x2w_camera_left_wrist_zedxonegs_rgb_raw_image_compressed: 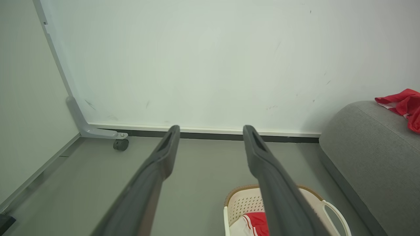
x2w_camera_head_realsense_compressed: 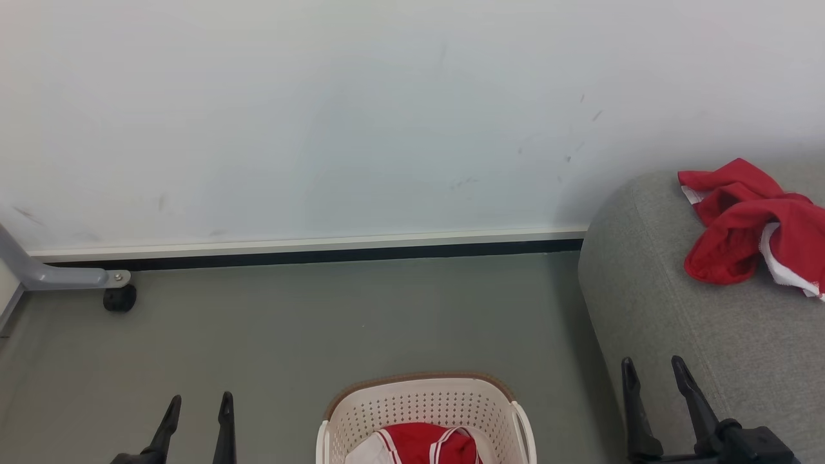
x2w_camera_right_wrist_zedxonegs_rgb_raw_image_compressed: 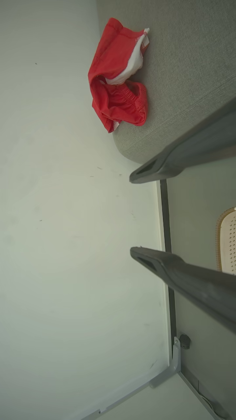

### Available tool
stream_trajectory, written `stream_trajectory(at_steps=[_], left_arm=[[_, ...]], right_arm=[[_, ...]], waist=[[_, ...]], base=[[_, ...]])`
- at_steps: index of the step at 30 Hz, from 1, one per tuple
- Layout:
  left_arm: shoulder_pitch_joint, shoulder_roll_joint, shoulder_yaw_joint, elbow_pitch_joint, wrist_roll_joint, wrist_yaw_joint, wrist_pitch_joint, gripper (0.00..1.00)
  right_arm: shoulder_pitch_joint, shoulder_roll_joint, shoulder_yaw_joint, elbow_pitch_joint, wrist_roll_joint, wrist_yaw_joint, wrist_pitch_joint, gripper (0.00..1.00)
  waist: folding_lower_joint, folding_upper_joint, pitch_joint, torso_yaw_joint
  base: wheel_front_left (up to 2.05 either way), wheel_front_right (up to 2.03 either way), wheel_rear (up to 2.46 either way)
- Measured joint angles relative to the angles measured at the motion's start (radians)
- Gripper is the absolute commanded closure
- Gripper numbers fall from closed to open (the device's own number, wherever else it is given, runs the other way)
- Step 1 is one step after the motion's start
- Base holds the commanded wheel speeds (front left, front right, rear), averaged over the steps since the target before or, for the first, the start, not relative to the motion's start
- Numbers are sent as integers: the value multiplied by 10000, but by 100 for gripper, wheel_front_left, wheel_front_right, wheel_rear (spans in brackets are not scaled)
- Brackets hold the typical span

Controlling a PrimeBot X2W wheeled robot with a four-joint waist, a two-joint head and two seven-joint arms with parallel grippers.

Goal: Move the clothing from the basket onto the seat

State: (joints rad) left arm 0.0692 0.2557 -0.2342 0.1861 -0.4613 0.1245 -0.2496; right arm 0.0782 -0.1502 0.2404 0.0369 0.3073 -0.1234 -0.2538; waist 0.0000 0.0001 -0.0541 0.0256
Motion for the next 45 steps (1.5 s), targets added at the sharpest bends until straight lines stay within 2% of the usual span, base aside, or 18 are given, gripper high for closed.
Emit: stream_trajectory(at_steps=[30, 38, 45], left_arm=[[212, -109, 320, -303, 424, 0, 0, 0], [-221, -104, -27, -353, 633, -102, 0, 0], [-1212, -255, -570, -303, 974, -295, 192, 0]], right_arm=[[175, 96, -290, -527, -368, -13, 17, 0], [79, 111, -422, -744, -416, -13, 61, 0], [-830, 134, -466, -1055, -546, -13, 150, 0]], waist=[[0, 0, 308, -21], [0, 0, 797, 0], [1, 1, 1594, -75]], base=[[0, 0, 0], [0, 0, 0], [0, 0, 0]])
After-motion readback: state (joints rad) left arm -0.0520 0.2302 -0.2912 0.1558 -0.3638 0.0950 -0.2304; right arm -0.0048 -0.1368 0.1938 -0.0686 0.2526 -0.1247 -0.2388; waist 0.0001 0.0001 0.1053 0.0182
